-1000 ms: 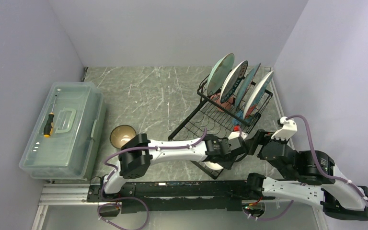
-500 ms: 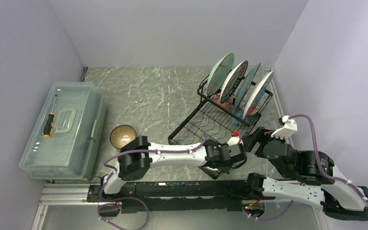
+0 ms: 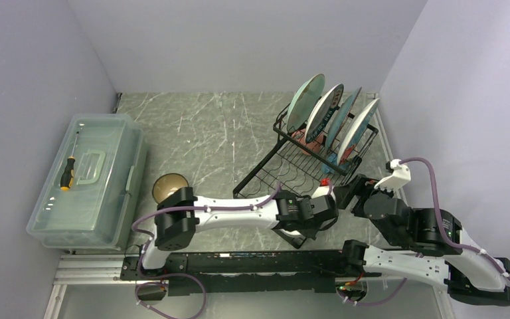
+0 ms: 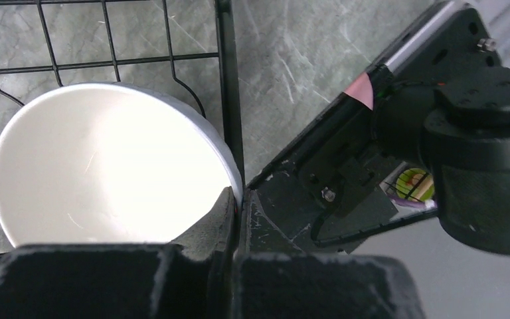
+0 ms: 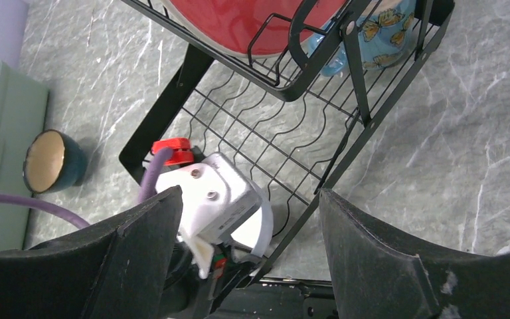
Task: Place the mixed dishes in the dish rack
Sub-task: Pick up the bowl from the dish rack.
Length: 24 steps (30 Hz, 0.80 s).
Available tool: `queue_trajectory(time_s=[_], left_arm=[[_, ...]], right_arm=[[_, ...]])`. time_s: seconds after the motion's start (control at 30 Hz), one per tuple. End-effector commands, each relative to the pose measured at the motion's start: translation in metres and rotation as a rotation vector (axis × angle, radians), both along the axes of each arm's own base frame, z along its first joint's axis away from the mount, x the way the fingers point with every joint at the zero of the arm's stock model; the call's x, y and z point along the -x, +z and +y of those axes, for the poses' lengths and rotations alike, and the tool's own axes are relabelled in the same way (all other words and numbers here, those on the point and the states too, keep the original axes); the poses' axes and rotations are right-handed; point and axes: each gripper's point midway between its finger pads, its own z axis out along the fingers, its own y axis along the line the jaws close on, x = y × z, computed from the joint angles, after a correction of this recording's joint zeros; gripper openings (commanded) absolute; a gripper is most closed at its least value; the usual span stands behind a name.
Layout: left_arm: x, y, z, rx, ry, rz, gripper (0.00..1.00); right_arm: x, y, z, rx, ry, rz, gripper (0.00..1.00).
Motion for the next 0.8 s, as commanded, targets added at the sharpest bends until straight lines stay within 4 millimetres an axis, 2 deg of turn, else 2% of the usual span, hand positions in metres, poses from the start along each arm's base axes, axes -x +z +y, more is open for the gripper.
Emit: queue_trajectory(time_s=[0.0,0.17,0.27,0.57,0.77], left_arm=[[0.018,0.058,0.002,0.163,-0.073,0.059,0.0],[0.017,0.089,-0.007,0.329,-0.152,0.1,0.0],[0.022,0.101,-0.013,0.419,-0.228,0.154,0.0],[0.028,0.122,-0.015,0.649,-0.377,0.289,0.0],[0.009,0.146,-0.006,0.816,-0.4,0.347,0.0]], right_arm=[[-0.005,0.01,-0.001,-0.008,-0.027,-0.029,0.78],[-0.005,0.01,-0.003,-0.014,-0.038,-0.03,0.78],[-0.005,0.009,-0.002,-0.014,-0.039,-0.026,0.78],[-0.007,0.008,0.001,0.001,-0.048,-0.018,0.78],[-0.009,0.009,0.003,0.011,-0.059,-0.017,0.78]])
